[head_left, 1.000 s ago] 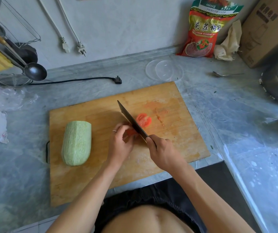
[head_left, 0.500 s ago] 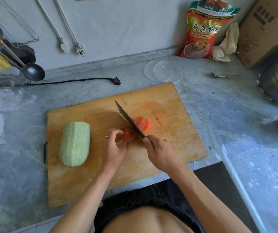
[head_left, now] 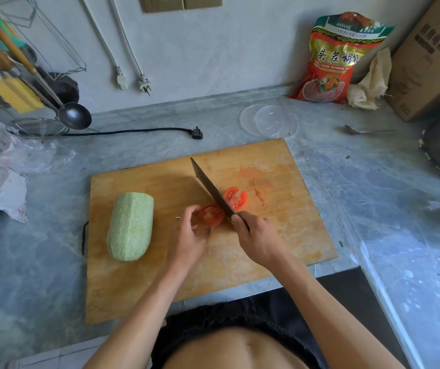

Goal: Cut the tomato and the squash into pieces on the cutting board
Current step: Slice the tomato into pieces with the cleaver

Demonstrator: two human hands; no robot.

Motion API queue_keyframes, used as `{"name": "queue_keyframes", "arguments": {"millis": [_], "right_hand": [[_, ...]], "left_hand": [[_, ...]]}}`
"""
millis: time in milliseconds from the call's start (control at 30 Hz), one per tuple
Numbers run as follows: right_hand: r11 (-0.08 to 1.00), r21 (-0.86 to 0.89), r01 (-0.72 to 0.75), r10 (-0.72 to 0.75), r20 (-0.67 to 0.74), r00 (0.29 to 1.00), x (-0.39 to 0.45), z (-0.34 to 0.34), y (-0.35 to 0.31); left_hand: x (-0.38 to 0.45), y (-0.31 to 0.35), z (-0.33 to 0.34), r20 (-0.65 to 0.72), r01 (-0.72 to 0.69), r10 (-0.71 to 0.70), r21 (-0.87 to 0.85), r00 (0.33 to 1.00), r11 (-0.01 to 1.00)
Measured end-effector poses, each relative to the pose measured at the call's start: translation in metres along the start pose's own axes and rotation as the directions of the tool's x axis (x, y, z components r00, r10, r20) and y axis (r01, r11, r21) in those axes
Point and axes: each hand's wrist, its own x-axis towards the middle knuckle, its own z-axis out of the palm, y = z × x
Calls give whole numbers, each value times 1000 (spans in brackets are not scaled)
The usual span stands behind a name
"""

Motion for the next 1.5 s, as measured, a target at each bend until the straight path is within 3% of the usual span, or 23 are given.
{"name": "queue_keyframes", "arguments": {"millis": [133,300,433,567,700,867,1000,1100,1200,1267,1500], "right_hand": [[998,56,2,-4,28,1000,-8,-14,-5],[987,159,-1,10,-54,998,-25,-30,-8],[983,178,-38,62,-131,989,-30,-35,-4],[969,225,-103,140,-157,978,-34,-36,2],[957,251,-147,193,-168,967,-37,-36,5],[939,288,-189,248,-183,951,-40,-39,9],[921,329,-209,285,-202,937,-43,-41,12],[911,341,-231,311,-202,929,-44,-42,13],[909,343,-237,320,-209,924,-42,-42,15],[910,341,-237,320,-211,924,-40,-43,17],[901,358,-247,333,-202,921,-37,-41,23]], "left_hand": [[5,-2,-1,-29,1,1,83,1000,997],[-1,10,-7,-40,-71,86,282,996,957],[2,25,-18,-42,-52,64,247,997,968],[15,40,-20,28,-141,138,239,990,961],[40,62,-6,231,-257,182,355,956,899],[76,81,25,552,-439,93,537,829,721],[94,85,39,636,-534,-12,657,771,531],[99,87,41,596,-478,27,615,802,627],[96,83,48,456,-423,164,553,875,718],[91,81,53,408,-421,207,550,889,721],[77,72,46,398,-375,164,537,902,756]]}}
